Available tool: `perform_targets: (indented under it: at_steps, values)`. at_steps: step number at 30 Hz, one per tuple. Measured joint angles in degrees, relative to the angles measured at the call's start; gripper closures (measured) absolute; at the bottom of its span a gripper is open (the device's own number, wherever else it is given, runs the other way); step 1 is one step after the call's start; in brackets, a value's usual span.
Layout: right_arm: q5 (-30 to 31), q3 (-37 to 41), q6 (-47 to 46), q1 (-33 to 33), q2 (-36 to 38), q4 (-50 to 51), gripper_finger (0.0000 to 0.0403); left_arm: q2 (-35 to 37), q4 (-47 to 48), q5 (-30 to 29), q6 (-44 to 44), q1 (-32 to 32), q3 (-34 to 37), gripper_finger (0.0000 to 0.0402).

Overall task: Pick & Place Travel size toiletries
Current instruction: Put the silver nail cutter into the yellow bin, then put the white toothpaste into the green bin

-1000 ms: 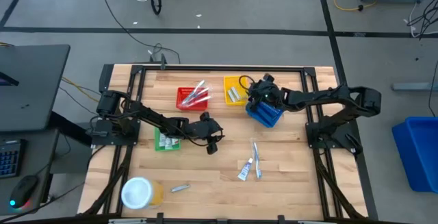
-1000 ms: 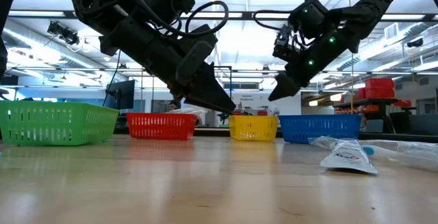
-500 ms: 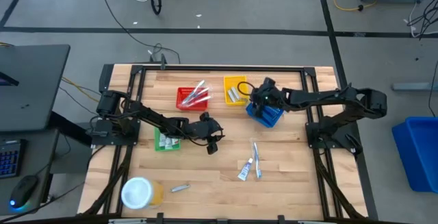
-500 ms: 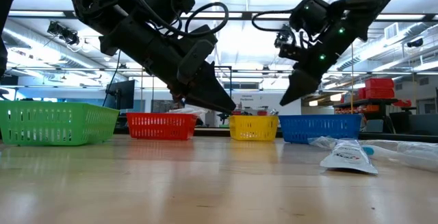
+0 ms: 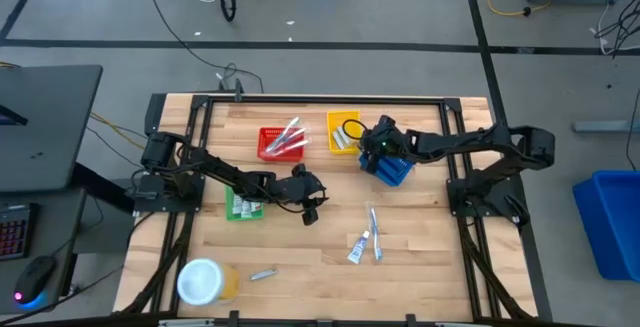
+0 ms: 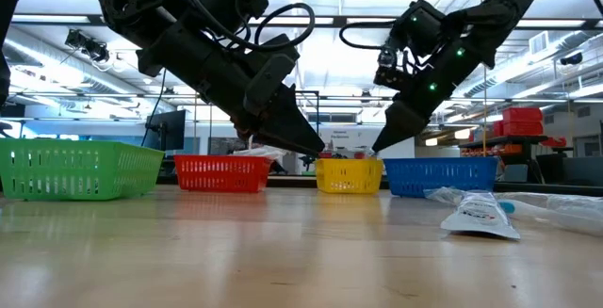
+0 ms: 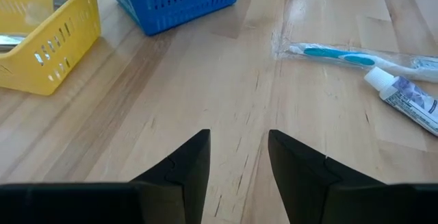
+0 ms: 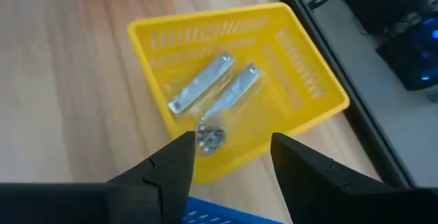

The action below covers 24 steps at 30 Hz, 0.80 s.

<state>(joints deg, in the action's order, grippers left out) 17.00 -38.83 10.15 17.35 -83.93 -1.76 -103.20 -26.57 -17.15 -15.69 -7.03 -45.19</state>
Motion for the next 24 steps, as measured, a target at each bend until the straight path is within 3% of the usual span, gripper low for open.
perform_targets:
  at_steps: [17,24]
  values:
    - [0.8,0.0,2.8,5.5,-2.6,-9.6,0.0206,0.0,0.1,0.0,1.3,0.0,0.0,0.0244]
    - [-6.7,0.0,-2.5,0.4,-0.6,-8.5,0.0207,0.0,-0.1,0.0,1.2,0.0,0.0,0.0244]
